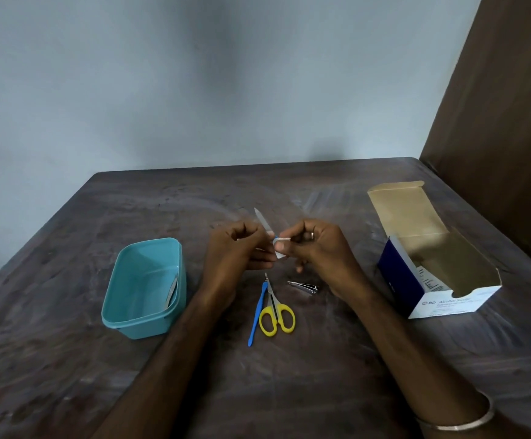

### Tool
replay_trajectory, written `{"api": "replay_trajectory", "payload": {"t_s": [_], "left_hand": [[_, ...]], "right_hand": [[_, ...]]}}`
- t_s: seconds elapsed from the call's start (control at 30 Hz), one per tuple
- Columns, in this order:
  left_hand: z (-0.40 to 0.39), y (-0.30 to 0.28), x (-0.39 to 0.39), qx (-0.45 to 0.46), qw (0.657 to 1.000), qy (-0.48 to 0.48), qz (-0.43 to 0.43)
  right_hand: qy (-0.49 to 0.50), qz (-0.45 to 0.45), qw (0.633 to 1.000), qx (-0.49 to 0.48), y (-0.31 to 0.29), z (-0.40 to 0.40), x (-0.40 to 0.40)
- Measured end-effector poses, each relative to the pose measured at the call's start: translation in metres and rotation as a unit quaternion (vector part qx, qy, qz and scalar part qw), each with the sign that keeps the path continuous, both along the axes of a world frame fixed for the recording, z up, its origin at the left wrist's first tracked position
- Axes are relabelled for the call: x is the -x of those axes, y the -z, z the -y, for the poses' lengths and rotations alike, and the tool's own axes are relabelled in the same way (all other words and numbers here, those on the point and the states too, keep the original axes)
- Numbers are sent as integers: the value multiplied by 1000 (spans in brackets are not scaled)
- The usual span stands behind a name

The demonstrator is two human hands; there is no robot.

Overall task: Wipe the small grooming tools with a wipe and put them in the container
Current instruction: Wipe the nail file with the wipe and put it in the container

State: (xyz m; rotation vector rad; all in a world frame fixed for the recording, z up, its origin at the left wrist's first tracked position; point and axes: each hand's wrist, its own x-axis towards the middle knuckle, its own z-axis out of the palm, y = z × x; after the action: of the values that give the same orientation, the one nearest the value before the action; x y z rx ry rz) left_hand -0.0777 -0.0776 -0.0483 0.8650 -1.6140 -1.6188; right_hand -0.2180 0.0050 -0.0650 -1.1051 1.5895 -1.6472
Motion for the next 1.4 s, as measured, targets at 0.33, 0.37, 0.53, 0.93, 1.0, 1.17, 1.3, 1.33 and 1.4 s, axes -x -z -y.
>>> {"api": "replay_trajectory", "payload": {"t_s": [0.33,0.37,0.53,0.93,1.0,1.17,1.3,1.33,1.4], "left_hand": [[1,4,-4,58,998,5,-34],[1,4,-3,63,997,6,-37],[4,4,-3,55,997,-6,-55],[7,3,-2,48,995,-19,-85],[7,3,-3,51,995,-20,-86],[8,3,-3,52,995,-21,-87],[8,4,-3,55,995,-19,-83],[8,4,-3,55,995,-19,-83],[7,4,-2,58,995,-20,-81]], "right_hand": [[-14,-46,998,-29,-2,-1,-3],[-23,-39,999,-28,-3,0,-4],[-42,-1,999,-4,0,4,-5],[-28,35,999,8,-2,3,-9],[-27,35,999,9,-2,3,-9],[-26,41,999,8,-2,3,-10],[-25,32,999,9,-3,2,-11],[-23,31,999,11,-4,2,-12],[-20,30,999,13,-4,1,-12]]}}
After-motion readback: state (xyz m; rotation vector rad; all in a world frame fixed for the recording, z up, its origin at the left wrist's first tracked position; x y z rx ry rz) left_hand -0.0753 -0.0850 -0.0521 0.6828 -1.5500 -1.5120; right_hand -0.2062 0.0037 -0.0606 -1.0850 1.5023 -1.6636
